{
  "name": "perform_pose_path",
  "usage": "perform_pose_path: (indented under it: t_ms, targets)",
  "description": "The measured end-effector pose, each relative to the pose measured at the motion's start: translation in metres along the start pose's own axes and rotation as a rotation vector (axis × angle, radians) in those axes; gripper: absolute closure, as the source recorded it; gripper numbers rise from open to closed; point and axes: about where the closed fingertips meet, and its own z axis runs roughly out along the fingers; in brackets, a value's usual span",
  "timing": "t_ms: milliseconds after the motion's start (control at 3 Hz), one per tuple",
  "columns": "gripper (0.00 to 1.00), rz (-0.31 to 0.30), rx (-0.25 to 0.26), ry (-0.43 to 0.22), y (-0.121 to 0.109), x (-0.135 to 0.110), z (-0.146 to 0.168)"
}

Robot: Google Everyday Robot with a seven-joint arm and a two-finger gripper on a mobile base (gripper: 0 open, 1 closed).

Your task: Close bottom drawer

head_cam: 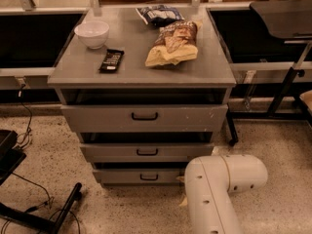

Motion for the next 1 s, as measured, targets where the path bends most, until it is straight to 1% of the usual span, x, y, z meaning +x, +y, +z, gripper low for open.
perform_pose_path:
  t_ms: [333,667,1000]
  targets:
    - [0.19,0.000,0.000,0.000,0.000,0.000,0.000]
    - [0.42,0.000,0.000,0.000,0.003,0.000,-0.002]
    - [0.66,-0.016,-0.005,0.019,0.015,-0.008,-0.021]
